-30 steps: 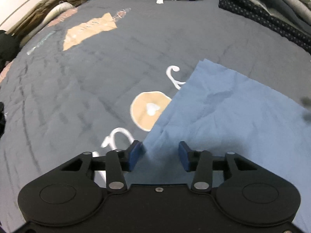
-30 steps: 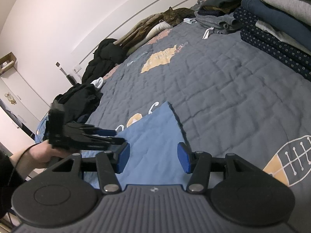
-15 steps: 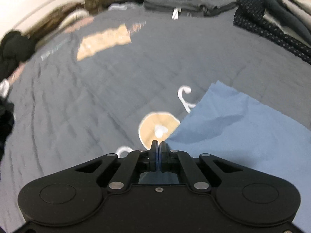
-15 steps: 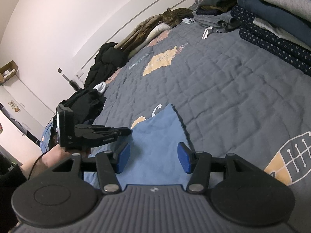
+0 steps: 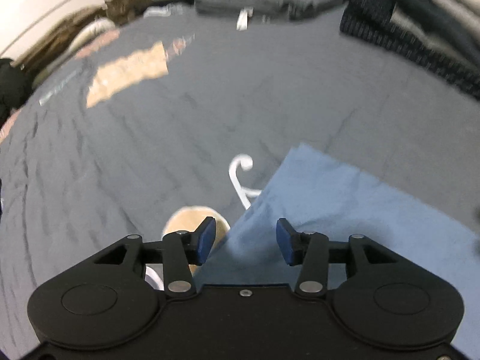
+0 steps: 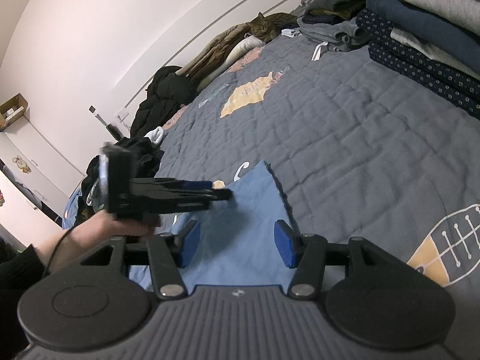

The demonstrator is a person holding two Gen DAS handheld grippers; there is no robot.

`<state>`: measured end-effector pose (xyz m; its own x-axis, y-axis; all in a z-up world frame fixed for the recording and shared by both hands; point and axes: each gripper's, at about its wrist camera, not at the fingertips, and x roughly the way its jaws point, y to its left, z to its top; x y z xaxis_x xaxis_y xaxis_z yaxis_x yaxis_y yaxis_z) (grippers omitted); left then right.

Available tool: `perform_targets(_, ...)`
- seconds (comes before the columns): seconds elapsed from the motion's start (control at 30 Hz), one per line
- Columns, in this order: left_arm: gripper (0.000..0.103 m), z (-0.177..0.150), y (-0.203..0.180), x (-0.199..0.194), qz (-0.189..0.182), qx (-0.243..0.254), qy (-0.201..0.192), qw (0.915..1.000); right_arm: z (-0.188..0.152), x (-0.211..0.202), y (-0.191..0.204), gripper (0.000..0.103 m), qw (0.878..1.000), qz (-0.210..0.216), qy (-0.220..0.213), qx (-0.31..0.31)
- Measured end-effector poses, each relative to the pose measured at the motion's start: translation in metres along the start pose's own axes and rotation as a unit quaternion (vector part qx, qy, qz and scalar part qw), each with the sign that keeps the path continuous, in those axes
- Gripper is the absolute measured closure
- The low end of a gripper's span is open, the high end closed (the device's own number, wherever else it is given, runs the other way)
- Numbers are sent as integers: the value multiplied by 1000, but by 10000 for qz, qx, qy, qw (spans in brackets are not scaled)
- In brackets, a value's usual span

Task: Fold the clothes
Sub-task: 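Release the shirt corner from the left tool and lift both tools away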

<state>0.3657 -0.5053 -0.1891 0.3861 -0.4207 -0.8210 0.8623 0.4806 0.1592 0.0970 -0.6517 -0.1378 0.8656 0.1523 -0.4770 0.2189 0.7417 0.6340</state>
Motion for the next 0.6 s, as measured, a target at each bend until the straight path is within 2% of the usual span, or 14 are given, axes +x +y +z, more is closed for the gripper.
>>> perform_targets(0.07, 94, 1, 1, 0, -61, -93, -96, 9999, 0, 0, -1, 49, 10000, 8, -3, 24)
perform_targets(0.1, 97, 1, 2, -3, -66, -135, -179, 9997, 1, 0, -2, 49, 10000, 15, -5, 44)
perform_targets(0.23, 103, 5, 3, -5, 148, -182, -400, 9989, 2, -1, -4, 49, 9999, 37, -7, 106)
perform_targets(0.37, 102, 8, 3, -9, 465, -438, -525, 9966, 3, -2, -3, 49, 9999, 43, -34, 96)
perform_targets(0.5, 102, -1, 0, -53, 194, -971, -886, 9911, 3, -2, -3, 49, 10000, 23, -23, 30)
perform_targets(0.57, 99, -15, -8, -88, -1, -1251, -1072, 9863, 3, 0, -2, 49, 10000, 11, 14, 4)
perform_targets(0.6, 99, -26, -13, -104, 15, -1366, -1124, 9842, 4, 0, -2, 49, 10000, 18, 30, -10)
